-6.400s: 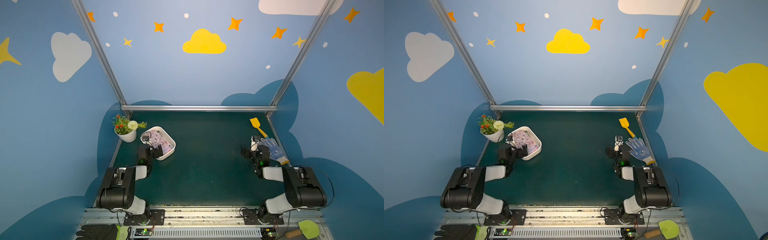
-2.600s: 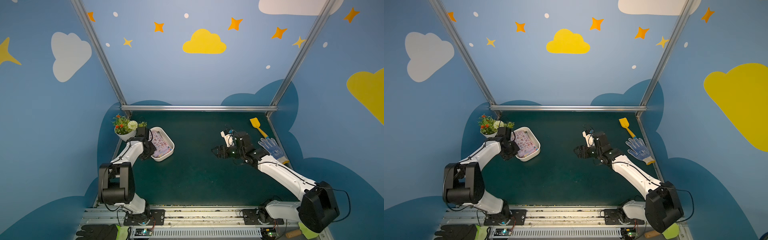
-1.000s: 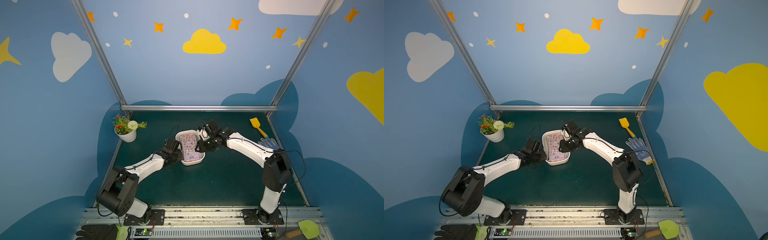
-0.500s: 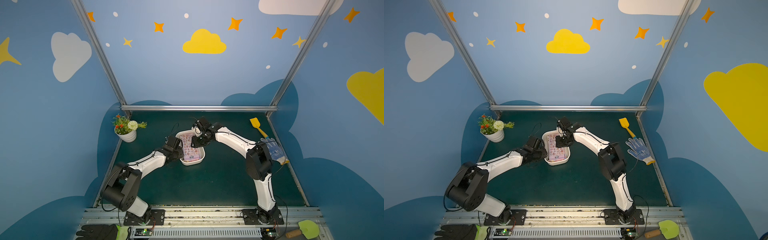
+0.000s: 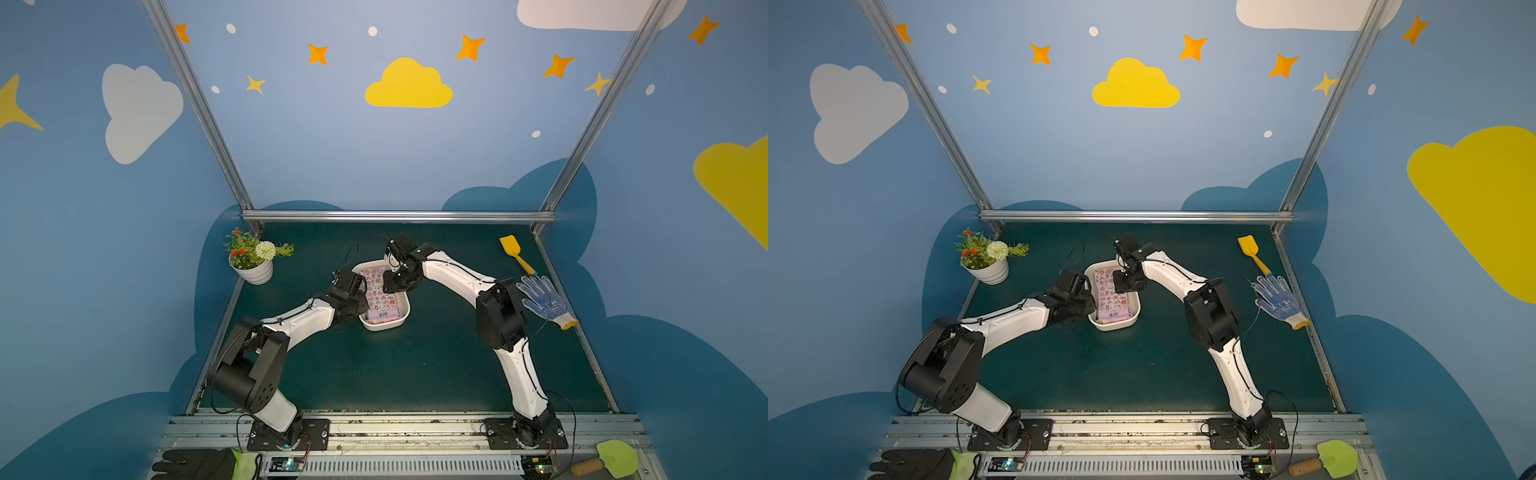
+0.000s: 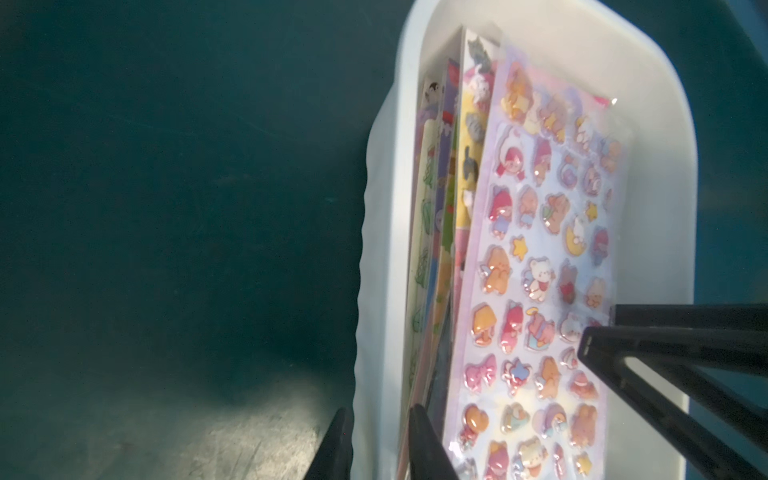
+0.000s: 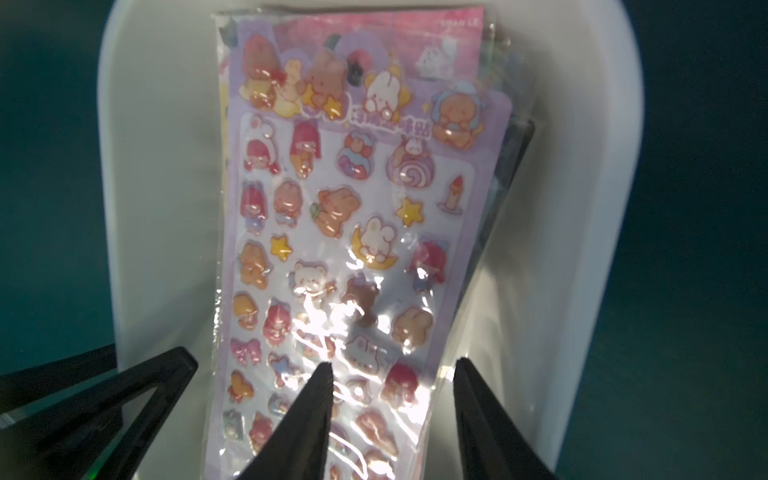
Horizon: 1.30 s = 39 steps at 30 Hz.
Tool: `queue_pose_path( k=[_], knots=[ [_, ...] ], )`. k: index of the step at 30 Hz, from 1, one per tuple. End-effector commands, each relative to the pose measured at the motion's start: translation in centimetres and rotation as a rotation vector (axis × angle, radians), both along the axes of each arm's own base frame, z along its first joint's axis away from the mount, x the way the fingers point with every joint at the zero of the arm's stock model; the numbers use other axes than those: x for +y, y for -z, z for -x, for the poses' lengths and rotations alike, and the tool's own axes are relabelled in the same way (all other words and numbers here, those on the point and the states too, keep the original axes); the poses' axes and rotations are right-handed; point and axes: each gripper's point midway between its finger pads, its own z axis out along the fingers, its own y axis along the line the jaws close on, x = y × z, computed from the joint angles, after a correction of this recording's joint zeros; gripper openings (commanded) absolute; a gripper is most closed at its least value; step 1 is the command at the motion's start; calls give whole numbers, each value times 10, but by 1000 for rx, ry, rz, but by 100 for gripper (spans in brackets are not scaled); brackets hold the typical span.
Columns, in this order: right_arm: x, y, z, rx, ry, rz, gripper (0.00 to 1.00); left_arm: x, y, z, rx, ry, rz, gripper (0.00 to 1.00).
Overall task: Take the stickers out of the storage box
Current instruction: Pick up the sticker from the storage box.
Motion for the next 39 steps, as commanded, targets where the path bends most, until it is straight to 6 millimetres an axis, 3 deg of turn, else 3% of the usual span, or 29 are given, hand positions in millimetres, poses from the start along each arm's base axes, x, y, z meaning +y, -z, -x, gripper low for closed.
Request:
queue_pose_path(
  k=[1,15,26,39],
  knots=[
    [6,-7,-2,8,-10,-37,45,1,-1,-6,1,-9,-7,25],
    [20,-36,9,4,-65,-164,33,0,1,-9,12,-7,-13,25],
    [2,-36,6,-13,-27,-90,49,0,-4,-9,5,-6,-11,25],
    [-8,-28,34,35,-22,-86,36,2,-6,-8,-1,-10,-11,25]
  ],
)
